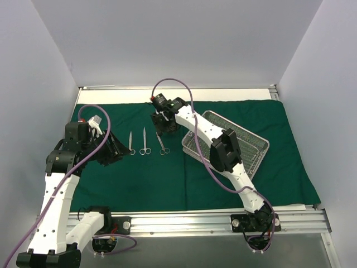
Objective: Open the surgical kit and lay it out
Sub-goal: Adjust the medical item in the surgical kit, then pick up the medical item from the container.
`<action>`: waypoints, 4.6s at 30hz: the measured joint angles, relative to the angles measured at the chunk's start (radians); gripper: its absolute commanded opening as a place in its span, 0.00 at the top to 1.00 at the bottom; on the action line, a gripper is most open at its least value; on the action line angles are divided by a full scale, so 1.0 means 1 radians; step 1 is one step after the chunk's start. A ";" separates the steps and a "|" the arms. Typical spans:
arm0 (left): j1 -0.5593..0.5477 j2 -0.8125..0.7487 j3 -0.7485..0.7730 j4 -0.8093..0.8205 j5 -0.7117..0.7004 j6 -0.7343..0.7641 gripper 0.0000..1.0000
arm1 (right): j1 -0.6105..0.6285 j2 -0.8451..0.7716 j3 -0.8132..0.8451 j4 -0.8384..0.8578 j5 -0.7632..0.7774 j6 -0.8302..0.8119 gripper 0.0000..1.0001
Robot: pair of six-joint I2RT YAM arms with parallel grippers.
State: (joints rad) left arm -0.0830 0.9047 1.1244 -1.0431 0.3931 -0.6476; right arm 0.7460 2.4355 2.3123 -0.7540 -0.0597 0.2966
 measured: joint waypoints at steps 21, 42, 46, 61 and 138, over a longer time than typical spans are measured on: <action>0.000 0.016 -0.004 0.009 0.015 0.000 0.42 | 0.054 0.083 0.031 0.004 0.010 -0.035 0.69; 0.007 0.021 -0.004 0.008 0.029 0.000 0.42 | 0.054 0.144 0.052 0.062 0.072 -0.037 0.74; 0.008 0.021 -0.004 0.009 0.031 0.000 0.42 | 0.054 0.148 0.061 0.072 0.070 -0.036 0.74; 0.011 0.021 -0.004 0.009 0.034 0.000 0.42 | 0.070 0.176 0.111 0.039 0.119 -0.013 0.92; -0.110 0.716 0.434 0.006 -0.012 0.129 0.43 | -0.542 -0.462 -0.801 0.211 0.036 0.093 0.62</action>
State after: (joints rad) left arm -0.1928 1.6207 1.5581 -1.0374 0.3813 -0.5190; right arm 0.2035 1.9736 1.5116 -0.5430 -0.0235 0.3897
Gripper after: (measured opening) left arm 0.577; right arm 0.391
